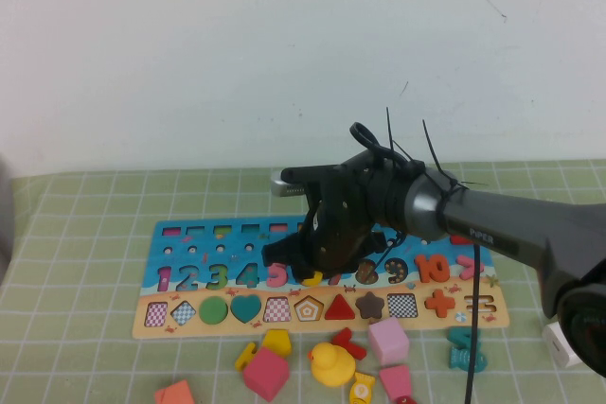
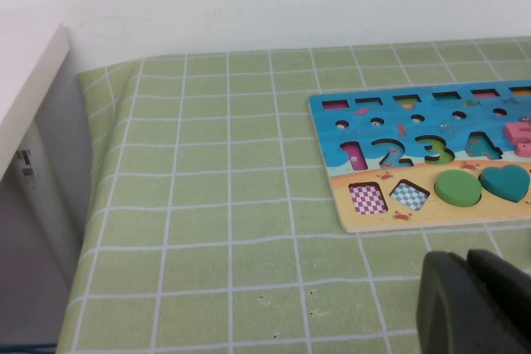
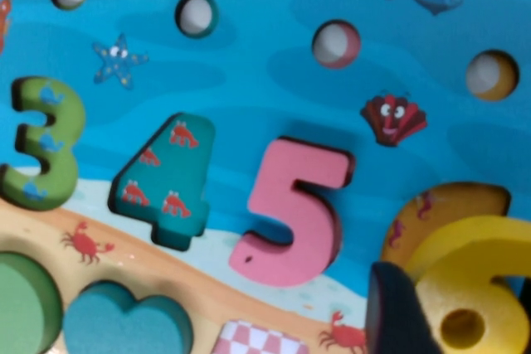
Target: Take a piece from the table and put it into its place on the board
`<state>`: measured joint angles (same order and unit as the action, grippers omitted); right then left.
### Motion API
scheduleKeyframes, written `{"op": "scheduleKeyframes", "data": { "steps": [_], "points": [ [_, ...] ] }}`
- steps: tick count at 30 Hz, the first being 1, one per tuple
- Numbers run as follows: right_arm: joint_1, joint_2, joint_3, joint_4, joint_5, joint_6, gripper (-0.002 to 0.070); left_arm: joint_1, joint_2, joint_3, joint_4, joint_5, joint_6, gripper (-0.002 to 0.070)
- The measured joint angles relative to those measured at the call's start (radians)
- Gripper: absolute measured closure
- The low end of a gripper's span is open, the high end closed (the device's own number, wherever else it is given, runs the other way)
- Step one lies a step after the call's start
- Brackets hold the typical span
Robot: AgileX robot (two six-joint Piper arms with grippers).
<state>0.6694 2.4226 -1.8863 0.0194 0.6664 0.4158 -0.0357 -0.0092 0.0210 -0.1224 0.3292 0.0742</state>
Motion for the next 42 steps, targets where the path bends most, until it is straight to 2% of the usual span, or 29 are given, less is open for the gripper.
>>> {"op": "scheduleKeyframes", "data": {
  "steps": [6,21,25,33,36,42],
  "points": [
    [0.0,0.0,0.0,0.0,-0.033,0.005,0.0348,0.0,0.0,0.0,0.0,0.0,0.0,0.0678],
    [-0.002,-0.01,0.0,0.029,-0.01,0.02,0.0351,0.0,0.0,0.0,0.0,0.0,0.0,0.0678],
    [-0.005,-0.069,0.0,0.021,0.042,-0.055,0.0411,0.0,0.0,0.0,0.0,0.0,0.0,0.0678],
    [-0.001,-0.317,0.0,0.012,0.089,-0.214,0.0626,0.0,0.0,0.0,0.0,0.001,0.0,0.0678],
    [0.013,-0.437,0.0,-0.003,0.121,-0.298,0.0661,0.0,0.0,0.0,0.0,0.002,0.0,0.0678],
    [0.063,-0.7,0.068,-0.062,0.189,-0.393,0.0676,0.0,0.0,0.0,0.0,0.003,0.0,0.0678]
  ]
}}
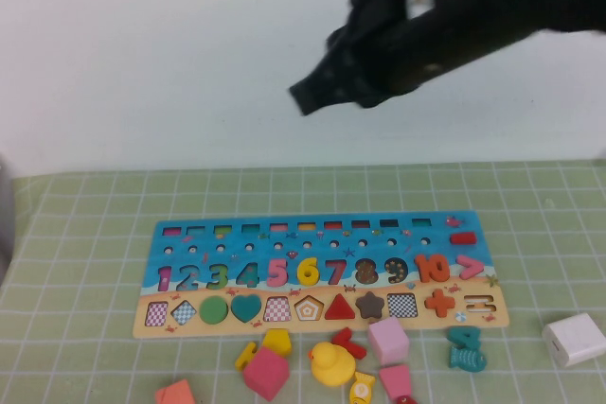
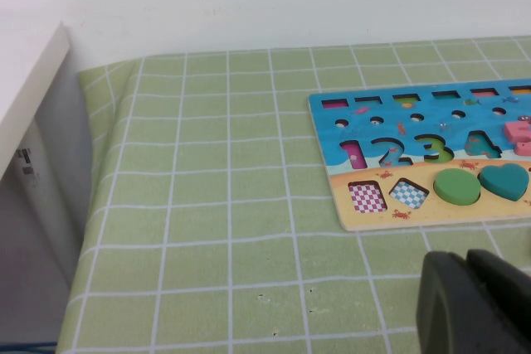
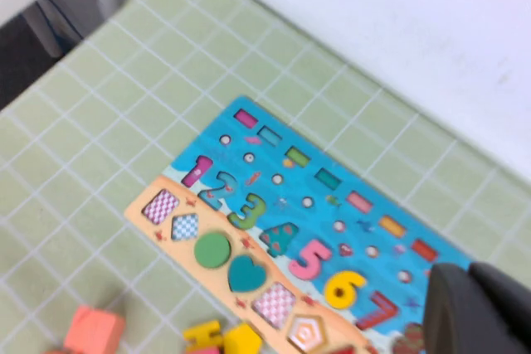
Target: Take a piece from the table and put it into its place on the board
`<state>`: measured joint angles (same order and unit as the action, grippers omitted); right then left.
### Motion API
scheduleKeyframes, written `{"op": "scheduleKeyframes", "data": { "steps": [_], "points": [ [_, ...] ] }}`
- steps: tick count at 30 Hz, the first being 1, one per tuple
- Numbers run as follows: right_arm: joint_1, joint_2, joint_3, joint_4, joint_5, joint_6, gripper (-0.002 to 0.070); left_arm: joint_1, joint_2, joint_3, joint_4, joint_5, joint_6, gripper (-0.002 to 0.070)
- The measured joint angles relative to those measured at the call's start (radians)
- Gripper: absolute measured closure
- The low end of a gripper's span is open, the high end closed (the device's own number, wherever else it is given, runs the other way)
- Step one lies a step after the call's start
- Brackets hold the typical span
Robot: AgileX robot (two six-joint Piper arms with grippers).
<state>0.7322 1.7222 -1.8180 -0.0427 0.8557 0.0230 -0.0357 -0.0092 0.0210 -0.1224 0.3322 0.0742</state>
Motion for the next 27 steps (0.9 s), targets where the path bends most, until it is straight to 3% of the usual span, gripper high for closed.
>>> {"op": "scheduleKeyframes", "data": {
  "steps": [14,21,27],
  "points": [
    [0.019,-0.682,0.615,-0.142,0.039,-0.035,0.0678,0.0,0.0,0.0,0.0,0.0,0.0,0.0678],
    [0.019,-0.996,0.964,-0.179,-0.217,-0.106,0.0678,0.0,0.0,0.0,0.0,0.002,0.0,0.0678],
    [0.019,-1.154,1.182,-0.209,-0.323,-0.023,0.0678,0.0,0.0,0.0,0.0,0.002,0.0,0.0678]
  ]
}}
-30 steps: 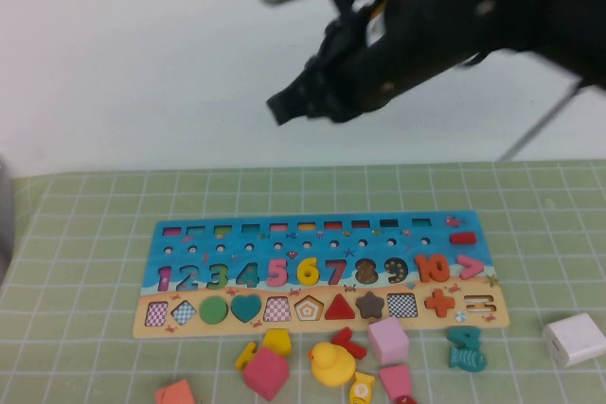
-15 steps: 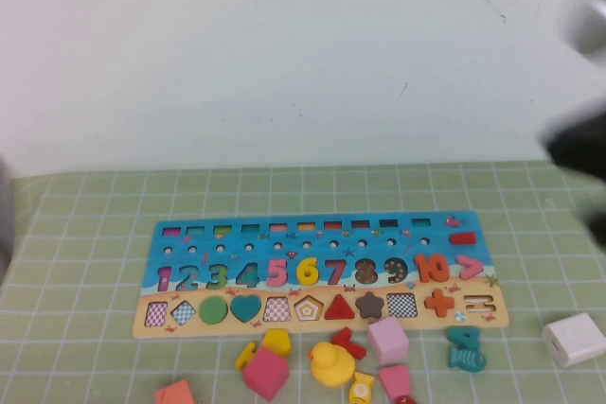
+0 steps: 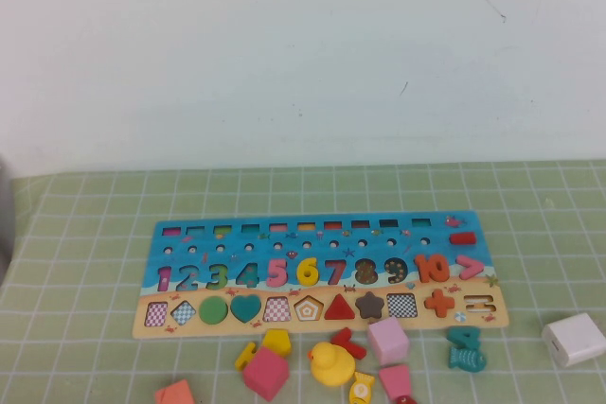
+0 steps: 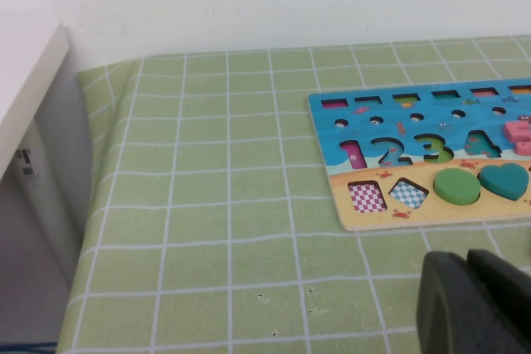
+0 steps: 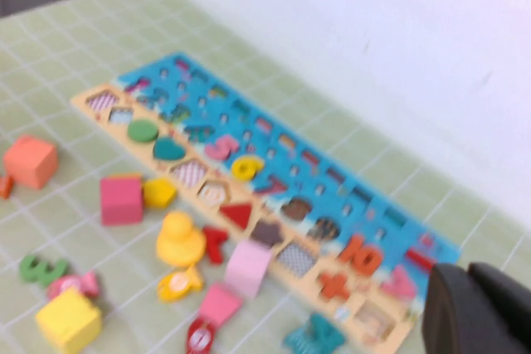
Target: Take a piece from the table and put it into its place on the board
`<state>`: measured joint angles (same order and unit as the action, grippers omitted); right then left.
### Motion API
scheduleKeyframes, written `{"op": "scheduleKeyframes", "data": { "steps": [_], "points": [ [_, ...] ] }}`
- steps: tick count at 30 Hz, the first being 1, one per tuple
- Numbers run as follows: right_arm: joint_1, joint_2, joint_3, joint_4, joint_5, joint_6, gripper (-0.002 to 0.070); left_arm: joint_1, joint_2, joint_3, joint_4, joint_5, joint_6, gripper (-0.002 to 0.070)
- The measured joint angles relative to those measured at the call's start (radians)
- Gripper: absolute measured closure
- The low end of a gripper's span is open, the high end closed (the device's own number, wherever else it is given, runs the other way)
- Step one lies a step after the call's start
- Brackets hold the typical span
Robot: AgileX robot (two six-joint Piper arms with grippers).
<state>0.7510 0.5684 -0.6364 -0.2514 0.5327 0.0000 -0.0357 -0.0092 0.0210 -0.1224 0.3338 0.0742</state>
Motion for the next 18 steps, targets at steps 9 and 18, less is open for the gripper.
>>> {"op": "scheduleKeyframes", "data": {
  "steps": [9,18],
  "points": [
    [-0.096,-0.187,0.25,-0.004,-0.154,0.076,0.0678,0.0,0.0,0.0,0.0,0.0,-0.002,0.0678],
    [-0.514,-0.327,0.481,-0.006,-0.434,0.076,0.0678,0.0,0.0,0.0,0.0,0.0,-0.002,0.0677]
  ]
}}
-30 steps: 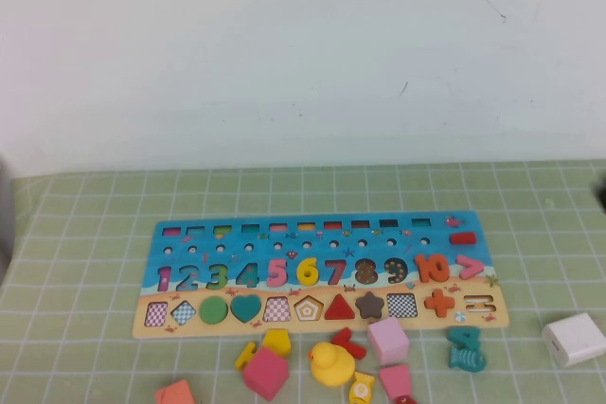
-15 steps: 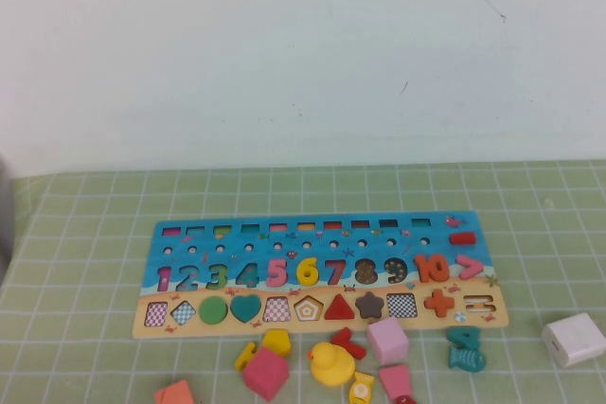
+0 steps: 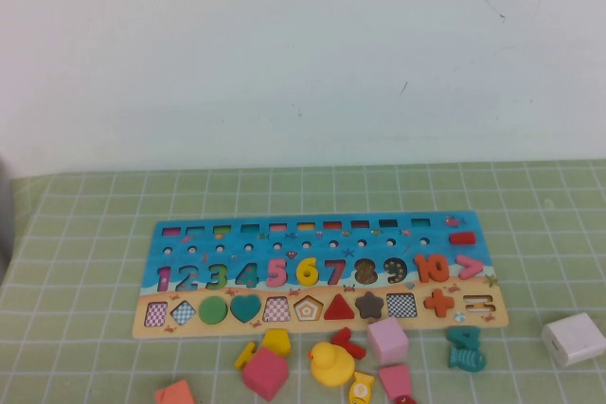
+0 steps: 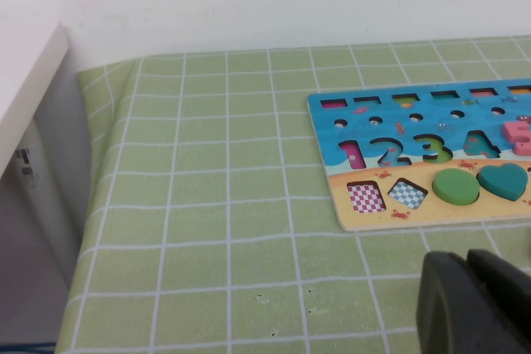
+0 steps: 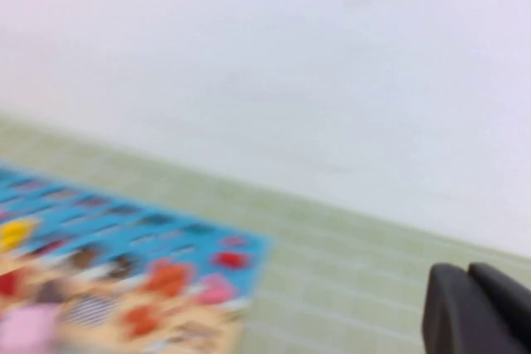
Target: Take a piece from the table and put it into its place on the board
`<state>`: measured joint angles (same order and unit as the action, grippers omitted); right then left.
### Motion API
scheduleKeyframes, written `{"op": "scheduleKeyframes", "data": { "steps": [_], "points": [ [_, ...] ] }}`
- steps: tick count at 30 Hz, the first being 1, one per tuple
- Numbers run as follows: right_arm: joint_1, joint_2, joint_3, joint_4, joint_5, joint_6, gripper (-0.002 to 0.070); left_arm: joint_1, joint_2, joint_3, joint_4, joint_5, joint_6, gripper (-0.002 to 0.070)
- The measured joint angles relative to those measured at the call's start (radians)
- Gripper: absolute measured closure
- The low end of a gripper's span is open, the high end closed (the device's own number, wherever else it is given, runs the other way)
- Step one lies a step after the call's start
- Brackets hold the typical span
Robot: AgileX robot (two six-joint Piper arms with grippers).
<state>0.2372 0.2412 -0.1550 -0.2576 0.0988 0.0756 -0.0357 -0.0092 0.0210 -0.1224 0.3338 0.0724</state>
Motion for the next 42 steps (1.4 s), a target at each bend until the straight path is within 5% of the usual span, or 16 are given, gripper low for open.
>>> {"op": "scheduleKeyframes", "data": {
  "steps": [7,15,42],
  "points": [
    [-0.288,-0.039,0.132,-0.009,-0.249,0.0,0.0678,0.0,0.0,0.0,0.0,0.0,0.0,0.0678],
    [-0.346,-0.041,0.181,-0.006,-0.364,0.0,0.0678,0.0,0.0,0.0,0.0,0.0,0.0,0.0678],
    [-0.346,-0.25,0.182,0.211,0.244,-0.128,0.0678,0.0,0.0,0.0,0.0,0.001,0.0,0.0678]
  ]
}}
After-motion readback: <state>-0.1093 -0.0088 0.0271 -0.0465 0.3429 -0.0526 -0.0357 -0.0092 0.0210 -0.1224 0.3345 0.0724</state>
